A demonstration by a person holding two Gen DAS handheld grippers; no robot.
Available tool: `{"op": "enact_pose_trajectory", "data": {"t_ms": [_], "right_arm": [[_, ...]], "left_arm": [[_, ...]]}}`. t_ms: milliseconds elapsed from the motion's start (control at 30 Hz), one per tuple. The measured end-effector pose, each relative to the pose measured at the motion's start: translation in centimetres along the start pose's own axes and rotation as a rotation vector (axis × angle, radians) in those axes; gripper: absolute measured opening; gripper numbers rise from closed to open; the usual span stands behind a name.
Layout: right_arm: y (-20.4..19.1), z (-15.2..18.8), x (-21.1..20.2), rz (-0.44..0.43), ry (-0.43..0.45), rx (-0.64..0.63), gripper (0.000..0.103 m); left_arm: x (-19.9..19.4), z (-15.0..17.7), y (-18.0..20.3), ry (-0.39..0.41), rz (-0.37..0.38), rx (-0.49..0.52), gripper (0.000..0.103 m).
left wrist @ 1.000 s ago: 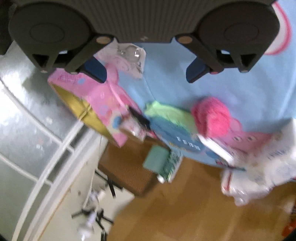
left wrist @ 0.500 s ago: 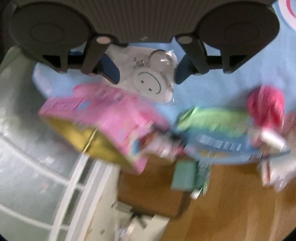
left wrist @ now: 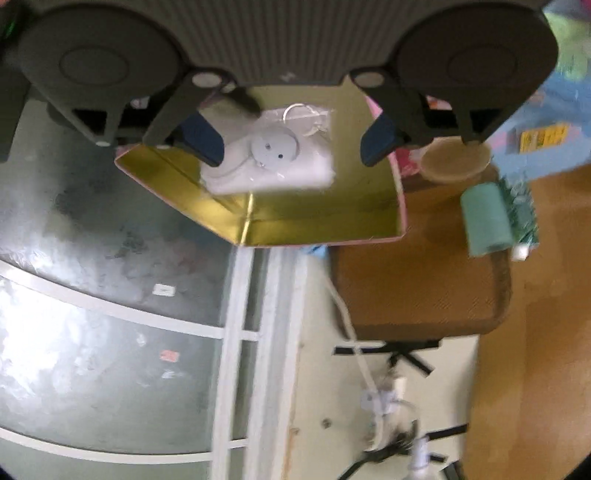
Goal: Organize soft objects
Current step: 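Grasp the clear smiley-face bag with the left gripper and release it into the tin, then grasp the black pen with the right gripper and drop it into the tin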
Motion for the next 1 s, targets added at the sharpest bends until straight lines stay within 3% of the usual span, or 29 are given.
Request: {"op": "enact_pose_trajectory", "data": {"t_ms": [67, 167, 333, 467, 567, 667, 733, 767, 800, 867, 1000], "right_arm": [[-0.1, 0.1, -1.0, -0.031, 0.017, 0.047, 0.067], [-1.6, -0.1, -2.5, -0.07, 0.049, 0.052, 0.066], [-9.2, -1.3, -3.6, -0.29, 0.065, -0.011, 0.066], [-16.6, -1.7, -1.1, -0.45, -0.018, -0.097, 0.063], [-19.3, -2.4, 2.0, -0.409, -0.042, -0.158, 0.063], [-19.9, -1.7, 6.6, -0.268, -0.122, -0.284, 0.061], [-20.1, -0.4, 8.6, -0.258, -0.215, -0.32, 0.053], [-20.2, -0.1, 9.3, -0.267, -0.233, -0.322, 0.043], [-20.2, -0.2, 9.5, -0.272, -0.224, -0.322, 0.025], [-20.0, -0.6, 9.1, -0.249, -0.199, -0.353, 0.015], [-19.2, -0.4, 3.6, -0.368, -0.171, -0.255, 0.014]], "left_arm": [[-2.0, 1.0, -1.4, 0.02, 0.024, -0.042, 0.085], [-6.3, 3.0, -5.1, 0.059, -0.023, -0.106, 0.09], [-13.0, 8.7, -13.4, 0.061, -0.217, -0.171, 0.09], [-14.2, 12.8, -17.7, 0.003, -0.273, -0.283, 0.083], [-13.7, 14.4, -18.9, -0.021, -0.274, -0.316, 0.079], [-13.3, 14.4, -19.4, -0.02, -0.226, -0.354, 0.076], [-13.3, 14.3, -19.5, -0.021, -0.213, -0.346, 0.076], [-13.3, 14.3, -19.4, -0.019, -0.205, -0.338, 0.076], [-13.3, 14.3, -19.3, -0.016, -0.204, -0.332, 0.076], [-13.6, 14.2, -19.5, -0.003, -0.202, -0.333, 0.078], [-14.2, 14.0, -20.4, 0.013, -0.157, -0.383, 0.083]]}}
Point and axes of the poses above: each gripper's, at about its wrist camera, not at the fingertips, and x roughly the way its jaws point, y to its right, z to its underside, the point moved 10 cm from there along x, roughly the way its jaws point, and after that the axes turned 1 degree about -y, right-handed, at the moved point
